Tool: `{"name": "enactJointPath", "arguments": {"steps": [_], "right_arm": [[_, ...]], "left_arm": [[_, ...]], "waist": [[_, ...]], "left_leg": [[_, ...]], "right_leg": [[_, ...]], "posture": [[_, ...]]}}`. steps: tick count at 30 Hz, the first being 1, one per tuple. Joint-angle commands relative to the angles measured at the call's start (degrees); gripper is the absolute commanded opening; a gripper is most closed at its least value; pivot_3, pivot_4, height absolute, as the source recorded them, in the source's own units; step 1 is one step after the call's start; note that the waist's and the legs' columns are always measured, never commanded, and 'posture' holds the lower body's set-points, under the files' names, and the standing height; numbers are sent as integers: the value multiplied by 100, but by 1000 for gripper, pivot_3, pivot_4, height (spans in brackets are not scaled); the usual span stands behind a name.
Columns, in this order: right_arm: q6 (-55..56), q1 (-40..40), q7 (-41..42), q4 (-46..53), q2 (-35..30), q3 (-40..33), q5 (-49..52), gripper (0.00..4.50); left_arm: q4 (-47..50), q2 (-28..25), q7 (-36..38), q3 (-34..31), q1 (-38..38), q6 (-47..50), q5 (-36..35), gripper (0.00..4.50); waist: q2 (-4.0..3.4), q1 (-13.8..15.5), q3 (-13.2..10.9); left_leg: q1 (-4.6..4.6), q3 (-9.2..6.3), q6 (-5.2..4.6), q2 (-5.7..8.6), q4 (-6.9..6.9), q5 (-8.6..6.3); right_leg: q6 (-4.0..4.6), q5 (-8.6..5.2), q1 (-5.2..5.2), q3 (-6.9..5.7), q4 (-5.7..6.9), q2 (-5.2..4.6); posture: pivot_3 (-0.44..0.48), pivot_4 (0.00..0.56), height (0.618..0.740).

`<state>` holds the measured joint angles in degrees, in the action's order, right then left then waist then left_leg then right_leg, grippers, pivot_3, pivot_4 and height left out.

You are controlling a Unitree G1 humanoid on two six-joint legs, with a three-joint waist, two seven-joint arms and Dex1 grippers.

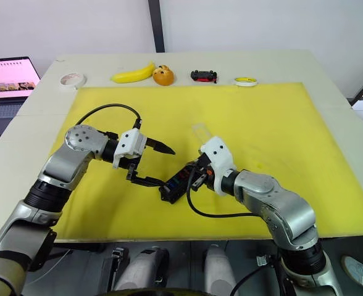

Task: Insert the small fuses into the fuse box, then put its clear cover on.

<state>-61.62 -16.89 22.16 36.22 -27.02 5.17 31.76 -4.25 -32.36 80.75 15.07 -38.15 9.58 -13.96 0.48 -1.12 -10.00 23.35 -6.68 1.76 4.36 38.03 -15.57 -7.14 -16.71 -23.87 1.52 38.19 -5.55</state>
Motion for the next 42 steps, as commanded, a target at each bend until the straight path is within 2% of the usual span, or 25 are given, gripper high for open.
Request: {"name": "enactJointPath", "arguments": {"steps": [1, 7, 8, 9, 13, 14, 16, 21, 25, 27, 31, 37, 42], "right_arm": [[263, -58, 196, 525, -52, -457, 304, 24], [328, 440, 561, 1081, -637, -1664, 915, 24], [316, 537, 636, 1068, -749, -1889, 1047, 546], [316, 623, 715, 1057, -855, -2087, 1175, 826], [438, 1067, 1147, 913, -1371, -2875, 1502, 2825], [462, 1170, 1181, 852, -1481, -2998, 1496, 3438], [535, 1373, 1211, 759, -1649, -3154, 1410, 4356], [600, 1475, 930, 675, -1623, -3073, 1380, 4439], [484, 1016, 230, 565, -1373, -2395, 1045, 4439], [236, 524, -293, 360, -1076, -1975, 870, 4439], [-443, -536, -1388, -199, -56, -1340, 587, 4439], [-457, -1322, -1967, -1157, 706, -571, -146, 4439], [-174, -1519, -1997, -1807, 885, -256, -648, 4439]], "left_arm": [[361, -95, -160, -187, 85, 135, -130, 4500], [1866, -441, -953, -903, 1307, 961, -648, 4500], [2111, -484, -1115, -1027, 1548, 1108, -733, 4500], [2324, -521, -1253, -1139, 1766, 1225, -808, 4500], [3236, -659, -1925, -1786, 2791, 1831, -1189, 4500], [3381, -699, -2050, -1935, 2978, 1963, -1273, 4500], [3585, -761, -2238, -2185, 3227, 2174, -1468, 4500], [3638, -810, -2393, -2321, 3107, 2355, -1852, 4500], [3309, -717, -2591, -2187, 2557, 2322, -1830, 4500], [3159, -678, -2658, -2116, 2315, 2268, -1783, 4500], [2875, -615, -2749, -1971, 1894, 2130, -1666, 4500], [2567, -459, -2874, -1762, 1601, 1927, -1489, 4500], [2478, -366, -2916, -1663, 1522, 1859, -1431, 4500]], "waist": [[-1, 1, -1], [0, 8, -1], [0, 19, -1], [0, 29, -1], [-1, 36, -1], [-1, 39, -1], [-1, 45, -1], [-1, 53, -1], [-1, 26, -1], [-1, 2, -1], [-2, 4, -1], [-1, 36, -1], [-1, 26, -1]], "left_leg": [[0, 0, 0, 0, 0, 0], [1, -1, -8, -2, -2, -5], [2, -1, -28, -2, -2, -16], [1, -1, -37, -2, 0, -21], [-5, 1, -42, -2, 1, -24], [-10, 0, -45, -3, 1, -27], [-14, 1, -45, -4, 0, -27], [-43, 5, -46, -5, 0, -27], [-52, 6, -46, -5, -1, -28], [-59, 10, -45, -7, -4, -27], [-65, 13, -41, -10, -11, -25], [-53, 13, -30, -3, -11, -20], [-51, 12, -30, -3, -12, -21]], "right_leg": [[0, 0, 0, 0, 0, 0], [0, 0, -2, 3, -1, -1], [0, 0, -2, 3, -3, -2], [0, 0, 2, 3, -3, -3], [0, 0, 12, 4, -9, -4], [0, 0, 18, 4, -10, -4], [0, 0, 22, 4, -12, -3], [0, 0, 57, 1, -18, -4], [1, -1, 63, 1, -18, -2], [1, -1, 63, 5, -17, -1], [2, -1, 61, 11, -14, 3], [2, -1, 49, 11, -15, -4], [2, -1, 45, 10, -14, -3]], "posture": [[0, 150, 740], [0, 150, 740], [0, 150, 740], [0, 150, 740], [0, 150, 740], [0, 150, 740], [0, 150, 740], [0, 150, 740], [0, 150, 740], [0, 150, 740], [0, 150, 740], [0, 150, 740], [0, 150, 740]]}}
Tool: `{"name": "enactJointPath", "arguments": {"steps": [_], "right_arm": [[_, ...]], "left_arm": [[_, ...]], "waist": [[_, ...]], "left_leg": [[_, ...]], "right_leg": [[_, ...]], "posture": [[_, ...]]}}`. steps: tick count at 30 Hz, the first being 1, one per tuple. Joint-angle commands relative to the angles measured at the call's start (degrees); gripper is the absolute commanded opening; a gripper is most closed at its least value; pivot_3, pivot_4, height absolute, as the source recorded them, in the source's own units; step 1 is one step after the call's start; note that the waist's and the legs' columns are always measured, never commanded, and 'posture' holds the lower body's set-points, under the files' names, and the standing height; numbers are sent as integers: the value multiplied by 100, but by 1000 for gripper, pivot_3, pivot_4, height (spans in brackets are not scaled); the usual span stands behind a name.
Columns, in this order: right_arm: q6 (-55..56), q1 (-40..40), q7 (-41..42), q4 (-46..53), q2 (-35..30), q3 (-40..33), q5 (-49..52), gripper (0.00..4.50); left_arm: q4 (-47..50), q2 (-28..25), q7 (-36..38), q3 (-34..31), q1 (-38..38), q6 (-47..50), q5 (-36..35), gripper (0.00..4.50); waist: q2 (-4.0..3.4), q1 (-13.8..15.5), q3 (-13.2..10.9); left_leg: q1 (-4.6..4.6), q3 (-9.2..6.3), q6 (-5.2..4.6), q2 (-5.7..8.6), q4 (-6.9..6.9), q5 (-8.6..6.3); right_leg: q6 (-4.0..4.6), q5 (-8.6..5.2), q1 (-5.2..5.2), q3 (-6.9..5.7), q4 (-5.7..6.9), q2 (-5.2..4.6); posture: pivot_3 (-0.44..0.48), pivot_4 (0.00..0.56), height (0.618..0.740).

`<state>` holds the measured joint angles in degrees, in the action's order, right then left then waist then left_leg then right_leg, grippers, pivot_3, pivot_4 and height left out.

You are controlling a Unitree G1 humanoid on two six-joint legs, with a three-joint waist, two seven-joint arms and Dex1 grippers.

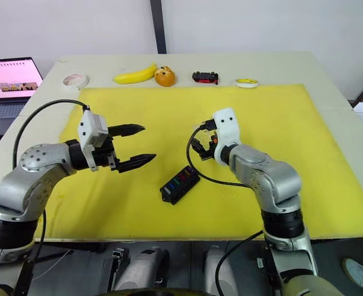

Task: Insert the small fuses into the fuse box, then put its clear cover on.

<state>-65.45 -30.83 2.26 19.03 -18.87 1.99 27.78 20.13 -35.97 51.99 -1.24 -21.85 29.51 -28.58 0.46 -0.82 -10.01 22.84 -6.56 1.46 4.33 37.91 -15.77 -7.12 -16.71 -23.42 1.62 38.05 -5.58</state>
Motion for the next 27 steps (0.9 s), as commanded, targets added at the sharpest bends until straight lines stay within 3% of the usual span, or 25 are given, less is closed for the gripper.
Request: {"name": "enactJointPath", "arguments": {"steps": [1, 15, 18, 22, 27], "right_arm": [[278, -157, -11, -189, 106, 99, -339, 4439], [873, -472, 310, -1125, 456, 319, -1055, 4439], [886, -495, 316, -1194, 447, 357, -1210, 3728], [1053, -464, 453, -1043, 385, 410, -1355, 1740], [927, -126, 931, 45, 125, 201, -1074, 1725]], "left_arm": [[26, -1, -38, -17, -112, -150, 44, 4500], [-83, 39, -52, 75, -151, -262, 198, 4500], [-89, 55, -67, 85, -157, -269, 226, 4500], [-36, 63, -75, 114, -85, -288, 268, 4500], [450, 26, -128, -77, 463, 18, -106, 4500]], "waist": [[0, -9, 0], [-1, -37, 0], [-1, -38, 0], [-1, -37, 0], [-3, -38, -1]], "left_leg": [[3, 0, 0, 0, 0, 0], [5, 1, -2, -3, -2, -1], [5, 0, -3, -3, -2, -1], [5, 0, -2, -3, -2, -1], [9, 0, -3, -3, -4, -2]], "right_leg": [[0, 0, -2, 0, 0, 0], [0, 0, -9, 1, 5, 4], [0, 0, -11, 1, 5, 4], [0, 0, -11, 1, 5, 4], [0, 0, -17, 3, 4, 4]], "posture": [[0, 150, 740], [0, 150, 740], [0, 150, 740], [0, 150, 740], [0, 150, 740]]}}
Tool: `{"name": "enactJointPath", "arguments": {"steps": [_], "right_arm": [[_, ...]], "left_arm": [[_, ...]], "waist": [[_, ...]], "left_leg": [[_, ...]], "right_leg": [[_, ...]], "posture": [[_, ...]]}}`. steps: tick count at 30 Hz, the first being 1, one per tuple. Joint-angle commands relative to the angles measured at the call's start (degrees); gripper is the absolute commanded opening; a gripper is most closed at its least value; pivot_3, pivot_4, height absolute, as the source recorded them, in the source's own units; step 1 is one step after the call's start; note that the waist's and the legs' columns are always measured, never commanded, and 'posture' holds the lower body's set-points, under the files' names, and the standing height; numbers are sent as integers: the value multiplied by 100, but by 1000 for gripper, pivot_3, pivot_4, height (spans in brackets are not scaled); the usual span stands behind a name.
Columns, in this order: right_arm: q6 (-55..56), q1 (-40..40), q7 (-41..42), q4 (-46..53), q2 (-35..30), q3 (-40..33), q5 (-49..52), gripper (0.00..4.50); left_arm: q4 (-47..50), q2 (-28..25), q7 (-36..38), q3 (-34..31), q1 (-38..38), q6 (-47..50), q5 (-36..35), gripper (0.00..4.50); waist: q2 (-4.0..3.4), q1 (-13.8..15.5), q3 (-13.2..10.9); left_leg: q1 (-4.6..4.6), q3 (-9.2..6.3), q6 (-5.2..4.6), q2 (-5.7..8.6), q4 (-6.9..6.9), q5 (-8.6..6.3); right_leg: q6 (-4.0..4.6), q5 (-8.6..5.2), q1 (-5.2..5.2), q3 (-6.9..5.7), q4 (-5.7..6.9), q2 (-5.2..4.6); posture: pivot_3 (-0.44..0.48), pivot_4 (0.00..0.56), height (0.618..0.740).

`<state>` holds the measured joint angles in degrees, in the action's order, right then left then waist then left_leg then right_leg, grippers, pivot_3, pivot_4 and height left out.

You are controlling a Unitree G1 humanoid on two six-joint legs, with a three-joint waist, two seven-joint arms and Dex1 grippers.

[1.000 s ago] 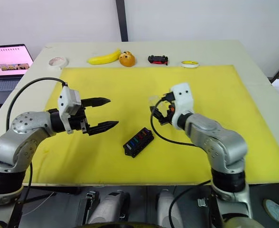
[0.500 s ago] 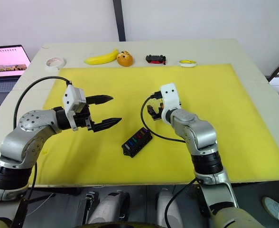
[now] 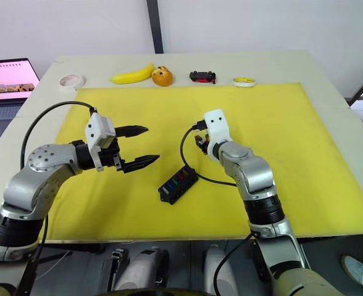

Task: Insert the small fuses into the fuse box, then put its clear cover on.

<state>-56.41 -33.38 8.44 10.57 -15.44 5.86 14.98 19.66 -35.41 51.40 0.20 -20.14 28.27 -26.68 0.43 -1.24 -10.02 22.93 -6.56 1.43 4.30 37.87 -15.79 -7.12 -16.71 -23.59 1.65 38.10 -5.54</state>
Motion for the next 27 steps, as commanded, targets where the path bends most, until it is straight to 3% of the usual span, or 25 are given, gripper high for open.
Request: {"name": "enactJointPath", "arguments": {"steps": [1, 6, 10, 15, 27], "right_arm": [[-39, 284, 477, 1196, -343, -308, 341, 1725], [-395, 1226, 1277, 2469, -1186, -1093, 1093, 1725], [-405, 1672, 1850, 2690, -1827, -1472, 1440, 1725], [-171, 1857, 2120, 2627, -2249, -1414, 1425, 1725], [-282, 1852, 1991, 2678, -2271, -1552, 1600, 1725]], "left_arm": [[727, -29, -151, -268, 528, 185, -353, 4500], [2196, -30, -689, -536, 2131, 503, -693, 4500], [2624, 5, -1074, -361, 2907, 361, -332, 4500], [2456, 340, -1608, 366, 3002, 56, 376, 4500], [1502, 904, -2035, 1436, 2707, -382, 1372, 4500]], "waist": [[0, 10, 0], [1, 47, 0], [-1, 56, 0], [-2, 60, 0], [-1, 68, 0]], "left_leg": [[6, -1, 0, 0, -1, 0], [34, -1, -5, 2, 2, -4], [21, -2, -6, 0, 4, -4], [-44, 6, -9, -2, -21, -6], [-46, 6, -9, -2, -49, -6]], "right_leg": [[0, 0, -5, 0, -1, 0], [0, 0, -21, 0, -10, -8], [1, 0, -3, -4, -12, -7], [3, -2, 59, -4, -33, -6], [1, 0, 61, -6, -60, -7]], "posture": [[0, 150, 740], [0, 150, 740], [0, 150, 740], [0, 150, 740], [0, 150, 740]]}}
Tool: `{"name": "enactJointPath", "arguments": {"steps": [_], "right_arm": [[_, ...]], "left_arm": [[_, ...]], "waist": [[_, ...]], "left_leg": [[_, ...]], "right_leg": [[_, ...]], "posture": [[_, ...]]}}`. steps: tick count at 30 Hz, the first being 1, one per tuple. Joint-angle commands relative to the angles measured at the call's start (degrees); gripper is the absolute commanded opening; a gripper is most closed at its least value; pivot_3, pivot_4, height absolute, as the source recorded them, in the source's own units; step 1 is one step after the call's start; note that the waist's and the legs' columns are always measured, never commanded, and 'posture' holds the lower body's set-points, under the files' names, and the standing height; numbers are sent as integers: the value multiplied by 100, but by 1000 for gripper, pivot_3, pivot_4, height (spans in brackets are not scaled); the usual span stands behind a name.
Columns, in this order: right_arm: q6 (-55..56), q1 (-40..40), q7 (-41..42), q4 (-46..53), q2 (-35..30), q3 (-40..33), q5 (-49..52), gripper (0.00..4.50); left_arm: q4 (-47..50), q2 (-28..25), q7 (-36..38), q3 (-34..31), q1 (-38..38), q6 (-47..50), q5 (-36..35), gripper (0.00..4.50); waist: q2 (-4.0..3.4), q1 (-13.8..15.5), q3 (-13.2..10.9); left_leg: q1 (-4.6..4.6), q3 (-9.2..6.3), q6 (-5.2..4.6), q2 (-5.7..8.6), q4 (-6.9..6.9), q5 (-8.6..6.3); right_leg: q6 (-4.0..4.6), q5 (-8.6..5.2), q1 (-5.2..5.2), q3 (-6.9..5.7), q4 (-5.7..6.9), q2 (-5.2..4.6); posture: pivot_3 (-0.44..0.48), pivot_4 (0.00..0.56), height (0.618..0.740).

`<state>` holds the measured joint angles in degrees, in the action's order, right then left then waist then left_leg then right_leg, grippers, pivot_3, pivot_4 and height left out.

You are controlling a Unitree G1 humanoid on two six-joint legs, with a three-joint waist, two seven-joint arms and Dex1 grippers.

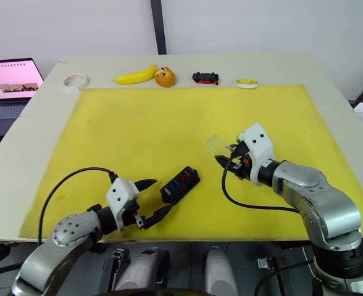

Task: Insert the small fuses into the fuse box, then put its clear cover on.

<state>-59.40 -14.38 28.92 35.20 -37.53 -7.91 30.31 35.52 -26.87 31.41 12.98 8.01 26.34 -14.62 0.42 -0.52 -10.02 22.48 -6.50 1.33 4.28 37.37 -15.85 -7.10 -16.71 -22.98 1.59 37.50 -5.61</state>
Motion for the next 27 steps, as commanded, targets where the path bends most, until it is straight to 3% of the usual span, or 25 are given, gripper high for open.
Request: {"name": "enactJointPath", "arguments": {"steps": [1, 16, 19, 21, 27], "right_arm": [[-8, -54, -89, 221, -46, -198, 86, 1725], [-193, 129, -377, 468, -34, -390, 321, 1725], [-199, 177, -360, 505, -89, -454, 367, 1725], [-155, 217, -292, 522, -161, -520, 391, 1725], [299, 293, 809, 591, -738, -814, 963, 1725]], "left_arm": [[-159, 94, -44, 219, -164, -178, 199, 4500], [-847, 416, -103, 598, -499, -260, 589, 4500], [-983, 379, 85, 633, -661, -371, 570, 3592], [-1078, 320, 351, 602, -875, -408, 445, 2631], [-1824, -205, 1884, 462, -2041, -554, -95, 2545]], "waist": [[0, -3, 0], [-2, 33, 2], [-3, 83, 2], [-3, 116, 2], [-3, 120, 2]], "left_leg": [[0, 0, 0, 0, -1, 0], [-3, -2, 0, 1, -1, 0], [-6, -2, 0, 2, -1, 0], [-6, -2, 0, 2, -1, 0], [-5, -5, 0, 2, -1, 0]], "right_leg": [[0, 0, 0, 0, 0, 0], [-1, 0, 6, -2, -5, -2], [-1, 0, 10, -3, -6, -2], [-1, 0, 11, -4, -9, -1], [-1, 1, 15, -12, -16, 0]], "posture": [[0, 150, 740], [0, 150, 740], [0, 150, 740], [0, 150, 740], [0, 150, 740]]}}
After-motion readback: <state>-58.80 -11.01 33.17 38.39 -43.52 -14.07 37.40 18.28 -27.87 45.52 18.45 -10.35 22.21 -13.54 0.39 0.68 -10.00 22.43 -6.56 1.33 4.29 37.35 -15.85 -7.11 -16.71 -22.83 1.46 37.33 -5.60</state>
